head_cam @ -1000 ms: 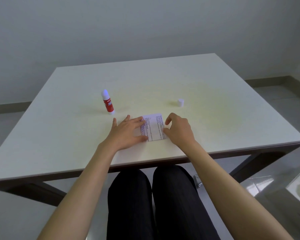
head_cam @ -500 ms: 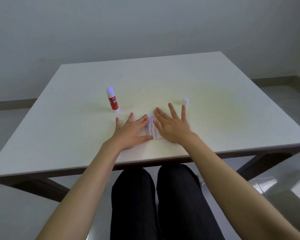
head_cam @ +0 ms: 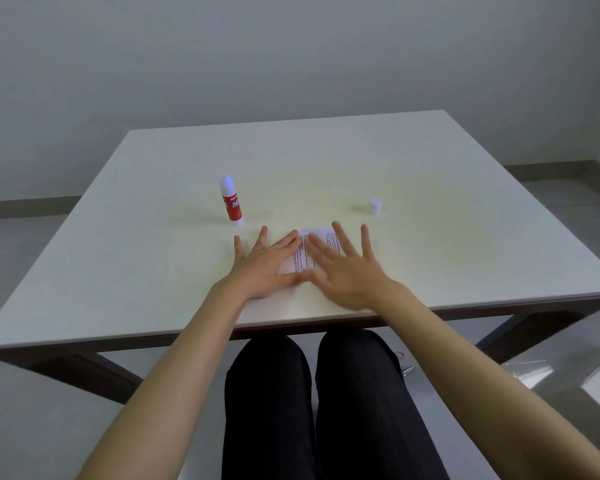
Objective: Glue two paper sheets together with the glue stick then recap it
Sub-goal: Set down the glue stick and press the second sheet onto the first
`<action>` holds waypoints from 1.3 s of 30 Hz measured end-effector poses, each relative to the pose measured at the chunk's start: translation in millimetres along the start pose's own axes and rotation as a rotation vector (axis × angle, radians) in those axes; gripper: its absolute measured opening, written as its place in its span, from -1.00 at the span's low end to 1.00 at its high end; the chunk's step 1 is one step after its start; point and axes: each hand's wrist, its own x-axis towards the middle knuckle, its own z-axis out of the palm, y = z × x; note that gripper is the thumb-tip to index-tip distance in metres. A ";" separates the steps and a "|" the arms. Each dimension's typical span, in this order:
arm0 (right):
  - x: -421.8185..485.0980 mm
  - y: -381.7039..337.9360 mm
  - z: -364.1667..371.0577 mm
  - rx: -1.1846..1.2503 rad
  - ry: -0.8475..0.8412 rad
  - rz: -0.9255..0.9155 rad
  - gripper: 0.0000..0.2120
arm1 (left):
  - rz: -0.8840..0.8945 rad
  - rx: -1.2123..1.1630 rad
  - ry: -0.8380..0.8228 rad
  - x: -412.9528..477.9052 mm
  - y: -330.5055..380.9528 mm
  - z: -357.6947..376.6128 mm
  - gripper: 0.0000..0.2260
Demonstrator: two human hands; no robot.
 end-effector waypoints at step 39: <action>-8.0 13.9 3.0 0.002 -0.023 0.008 -0.37 | 0.006 0.355 -0.136 -0.3 9.2 -19.0 -0.24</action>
